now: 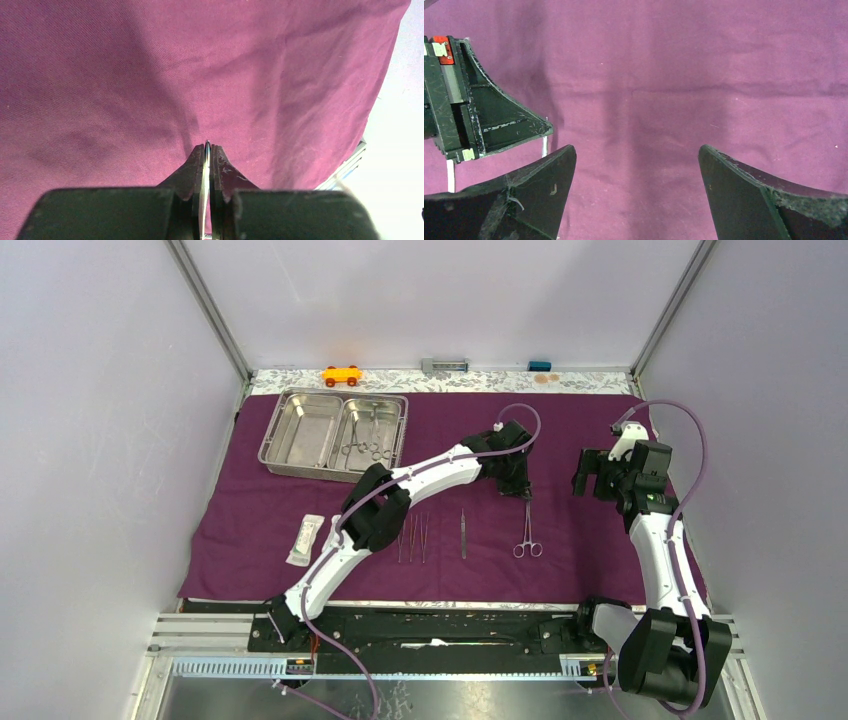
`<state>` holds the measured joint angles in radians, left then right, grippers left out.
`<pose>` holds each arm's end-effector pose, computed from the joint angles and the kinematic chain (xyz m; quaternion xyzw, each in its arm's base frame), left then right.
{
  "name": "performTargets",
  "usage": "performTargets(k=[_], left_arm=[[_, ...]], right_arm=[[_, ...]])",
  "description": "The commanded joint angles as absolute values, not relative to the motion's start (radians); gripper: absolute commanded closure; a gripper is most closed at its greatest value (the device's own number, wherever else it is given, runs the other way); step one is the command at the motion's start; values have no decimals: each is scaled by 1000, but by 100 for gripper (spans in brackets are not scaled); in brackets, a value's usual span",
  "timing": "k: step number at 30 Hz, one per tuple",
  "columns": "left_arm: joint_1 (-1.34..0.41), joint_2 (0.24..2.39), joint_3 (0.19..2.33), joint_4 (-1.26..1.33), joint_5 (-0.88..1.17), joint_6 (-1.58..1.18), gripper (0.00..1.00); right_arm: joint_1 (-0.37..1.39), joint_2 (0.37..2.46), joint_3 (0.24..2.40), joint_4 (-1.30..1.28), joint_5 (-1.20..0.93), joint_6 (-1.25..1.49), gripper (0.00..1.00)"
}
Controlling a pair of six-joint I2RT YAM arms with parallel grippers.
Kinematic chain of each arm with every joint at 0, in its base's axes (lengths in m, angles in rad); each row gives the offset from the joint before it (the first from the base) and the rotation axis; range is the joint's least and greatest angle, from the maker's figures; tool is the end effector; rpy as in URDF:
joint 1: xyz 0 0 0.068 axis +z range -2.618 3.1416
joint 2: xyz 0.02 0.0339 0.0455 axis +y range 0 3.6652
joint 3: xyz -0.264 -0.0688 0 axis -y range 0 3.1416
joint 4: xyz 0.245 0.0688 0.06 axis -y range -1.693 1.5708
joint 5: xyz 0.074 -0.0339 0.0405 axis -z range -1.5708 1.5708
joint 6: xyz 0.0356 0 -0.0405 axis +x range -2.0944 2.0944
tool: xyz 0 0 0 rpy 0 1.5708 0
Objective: Open and lay out the surgical kit
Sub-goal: Place the medical item in the surgical kit.
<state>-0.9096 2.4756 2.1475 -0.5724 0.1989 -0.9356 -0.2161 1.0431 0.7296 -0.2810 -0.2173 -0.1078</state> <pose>0.3300 -0.4356 0.1691 0.0204 0.9400 -0.3175 0.1229 0.2251 -0.0415 0.2622 -0.0033 0.8795 0.0193 0.4756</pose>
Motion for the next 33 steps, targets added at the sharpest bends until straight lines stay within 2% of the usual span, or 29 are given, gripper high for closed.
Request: performTargets(k=[1, 8, 17, 21, 26, 33], left_arm=[[-913, 2468, 2180, -518, 213, -929, 97], [-914, 2465, 2186, -518, 199, -917, 94], [-910, 2458, 2179, -520, 191, -912, 85], [-911, 2454, 2178, -520, 192, -909, 77], [-911, 2429, 2148, -518, 185, -900, 73], [-896, 2325, 2091, -508, 171, -807, 65]], right_arm=[[-221, 1028, 727, -280, -245, -118, 1], [-221, 1026, 726, -282, -251, -119, 1], [-221, 1023, 725, -281, -256, -119, 1], [-221, 1025, 724, -282, -258, -119, 1], [-221, 1025, 724, -280, -263, -119, 1], [-219, 1054, 741, -303, -375, -142, 1]])
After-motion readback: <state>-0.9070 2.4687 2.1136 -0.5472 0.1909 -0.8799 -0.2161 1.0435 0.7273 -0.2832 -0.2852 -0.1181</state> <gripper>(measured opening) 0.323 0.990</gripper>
